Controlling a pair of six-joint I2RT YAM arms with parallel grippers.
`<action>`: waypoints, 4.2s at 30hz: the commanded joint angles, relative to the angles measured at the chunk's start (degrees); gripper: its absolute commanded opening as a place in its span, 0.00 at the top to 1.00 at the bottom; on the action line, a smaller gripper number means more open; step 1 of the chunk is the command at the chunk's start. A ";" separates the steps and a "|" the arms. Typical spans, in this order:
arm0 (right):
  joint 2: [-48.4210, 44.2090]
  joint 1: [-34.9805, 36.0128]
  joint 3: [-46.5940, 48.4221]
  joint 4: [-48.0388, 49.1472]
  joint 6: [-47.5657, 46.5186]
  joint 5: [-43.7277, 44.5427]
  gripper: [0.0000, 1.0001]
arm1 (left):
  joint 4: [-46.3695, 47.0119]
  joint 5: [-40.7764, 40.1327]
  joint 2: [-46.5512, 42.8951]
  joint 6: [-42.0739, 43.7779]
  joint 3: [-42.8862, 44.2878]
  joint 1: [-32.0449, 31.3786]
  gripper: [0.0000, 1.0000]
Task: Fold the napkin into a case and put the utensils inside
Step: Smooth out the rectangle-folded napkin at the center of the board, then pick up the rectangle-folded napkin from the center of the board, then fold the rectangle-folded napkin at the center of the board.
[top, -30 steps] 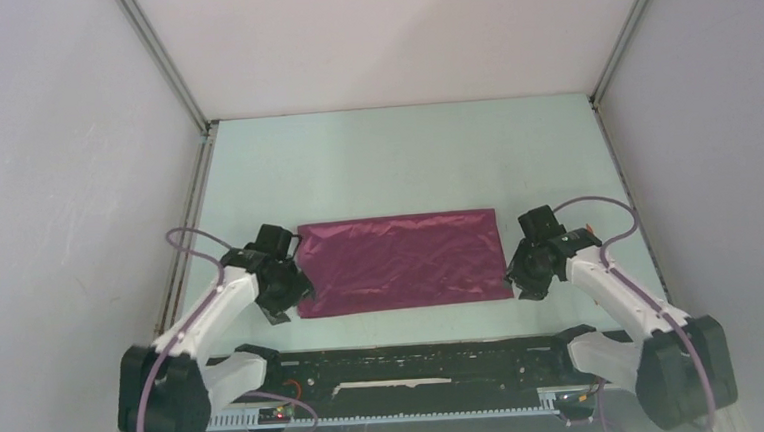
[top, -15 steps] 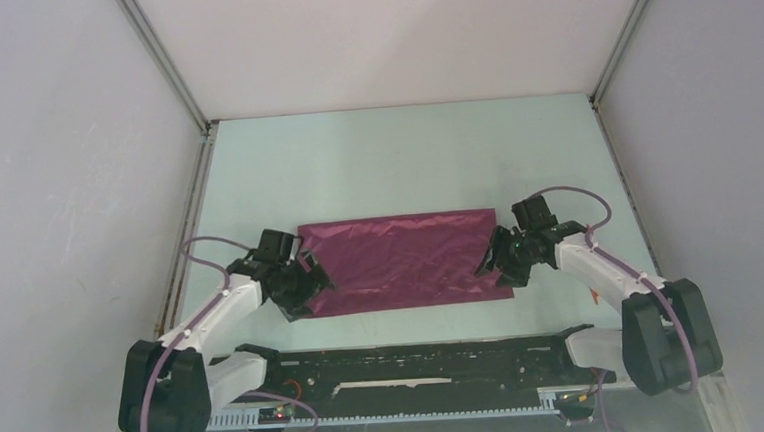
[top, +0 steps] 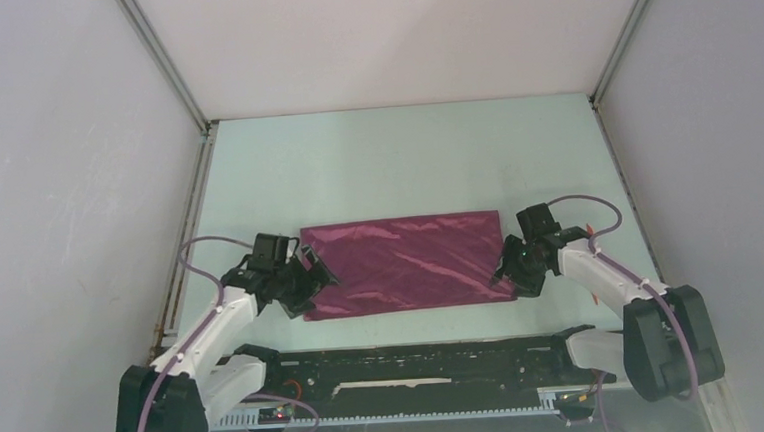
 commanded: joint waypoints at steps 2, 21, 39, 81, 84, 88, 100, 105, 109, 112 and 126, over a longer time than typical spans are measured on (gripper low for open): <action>0.48 2.81 3.30 -6.01 2.43 7.92 0.34 | -6.59 -3.29 -4.21 3.92 6.46 -0.18 0.07; 17.56 -5.14 17.38 19.40 -11.32 -16.68 0.29 | 5.52 3.85 5.07 6.62 7.45 0.04 0.05; 34.70 -10.66 23.98 26.05 -10.51 -21.46 0.01 | 24.40 6.30 35.56 0.38 20.24 12.11 0.03; 41.45 0.41 34.72 -13.72 -21.66 5.83 0.45 | -4.43 11.32 -5.87 17.27 21.70 1.49 0.00; 41.31 0.41 34.70 -13.13 -22.34 5.82 0.56 | -4.93 11.10 -5.60 17.60 22.03 1.49 0.00; 41.14 0.48 34.66 -12.54 -23.02 7.27 0.76 | -5.10 10.88 -4.88 17.87 21.38 1.46 0.00; 36.40 -1.02 34.52 -12.13 -22.46 15.00 1.00 | -5.10 11.34 -2.42 17.60 21.55 1.49 0.00; 33.19 -5.64 34.51 -12.72 -20.37 20.98 1.00 | -4.62 9.50 -1.40 17.37 20.80 1.47 0.00; 31.41 -8.72 35.65 -12.39 -21.72 25.10 1.00 | -3.69 9.11 -0.36 17.36 20.01 1.49 0.00; 32.14 -9.34 38.11 -12.51 -23.61 27.97 1.00 | -2.88 9.47 1.68 17.17 19.26 1.49 0.00; 29.52 -1.20 42.44 -16.96 -22.37 28.18 1.00 | 4.98 11.12 6.56 13.74 11.22 1.49 0.04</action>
